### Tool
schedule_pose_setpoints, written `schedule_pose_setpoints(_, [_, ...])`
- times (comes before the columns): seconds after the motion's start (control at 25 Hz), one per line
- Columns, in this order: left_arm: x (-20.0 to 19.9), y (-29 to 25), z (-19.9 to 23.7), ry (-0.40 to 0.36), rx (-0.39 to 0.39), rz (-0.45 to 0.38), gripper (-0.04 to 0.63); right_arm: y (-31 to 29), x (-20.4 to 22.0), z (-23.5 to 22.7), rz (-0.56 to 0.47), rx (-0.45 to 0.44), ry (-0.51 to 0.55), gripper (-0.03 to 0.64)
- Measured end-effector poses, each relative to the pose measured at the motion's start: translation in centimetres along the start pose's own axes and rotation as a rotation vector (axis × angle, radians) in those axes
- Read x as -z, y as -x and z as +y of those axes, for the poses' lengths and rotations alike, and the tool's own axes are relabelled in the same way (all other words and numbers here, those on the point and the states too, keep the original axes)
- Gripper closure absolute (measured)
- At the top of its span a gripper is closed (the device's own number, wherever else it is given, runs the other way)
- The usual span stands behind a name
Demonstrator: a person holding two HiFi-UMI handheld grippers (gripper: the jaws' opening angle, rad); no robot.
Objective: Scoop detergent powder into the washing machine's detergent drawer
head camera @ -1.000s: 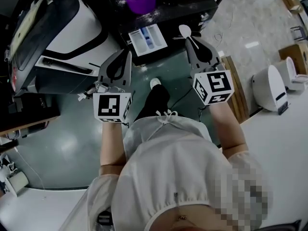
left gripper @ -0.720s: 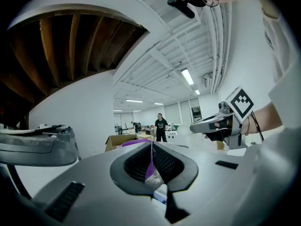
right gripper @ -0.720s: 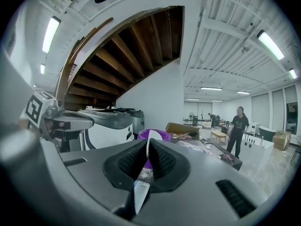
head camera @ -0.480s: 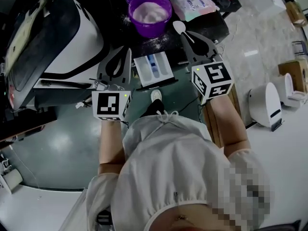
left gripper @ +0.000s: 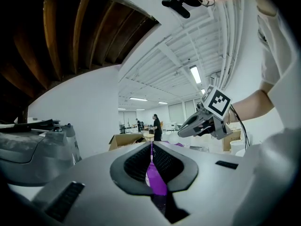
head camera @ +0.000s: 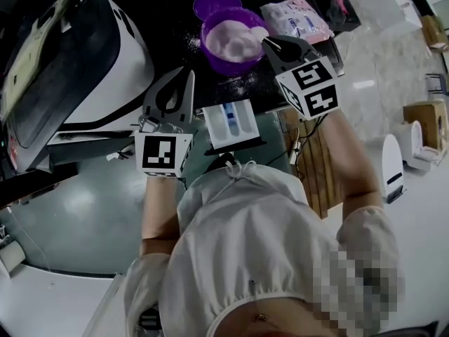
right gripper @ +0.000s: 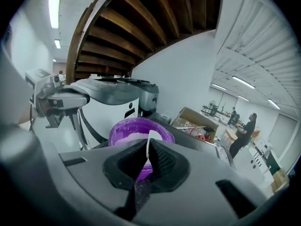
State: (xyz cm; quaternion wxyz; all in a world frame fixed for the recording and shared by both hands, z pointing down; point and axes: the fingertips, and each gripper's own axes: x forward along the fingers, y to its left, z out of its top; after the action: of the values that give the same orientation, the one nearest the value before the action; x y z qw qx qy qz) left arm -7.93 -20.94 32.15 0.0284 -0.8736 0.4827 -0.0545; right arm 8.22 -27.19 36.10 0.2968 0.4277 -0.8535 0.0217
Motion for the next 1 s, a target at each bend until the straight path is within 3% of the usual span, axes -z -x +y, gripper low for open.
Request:
schedule_pose_setpoints(0.16, [0.2,-0.6,0.6,-0.017,0.001,0.025,0.566,-2.2,0.8,-0.1,0.114,-0.062,0.052,0.606])
schedule_pose_setpoints(0.32, [-0.4,-0.8,0.9,-0.039,-0.001,-0.012,0.566,-3.6,2.0,0.2,0.221,-0.122,0.089,0.606])
schedule_pose_setpoints(0.44, [0.0,-0.2,0.8,-0.032,-0.004,0.045,0.566,-4.1,3.0,0.4,0.285,-0.157,0.104,0.606])
schedule_pose_setpoints(0.56, [0.5,0.3,0.7,-0.023,-0.006,0.081,0.566,-4.4,3.5,0.6,0.334,-0.199,0.093,0.606])
schedule_pose_setpoints(1.0, [1.1,1.5,0.2,-0.021,-0.039,0.064,0.566,-5.0,4.1,1.2,0.517,-0.357,0.015,0.606])
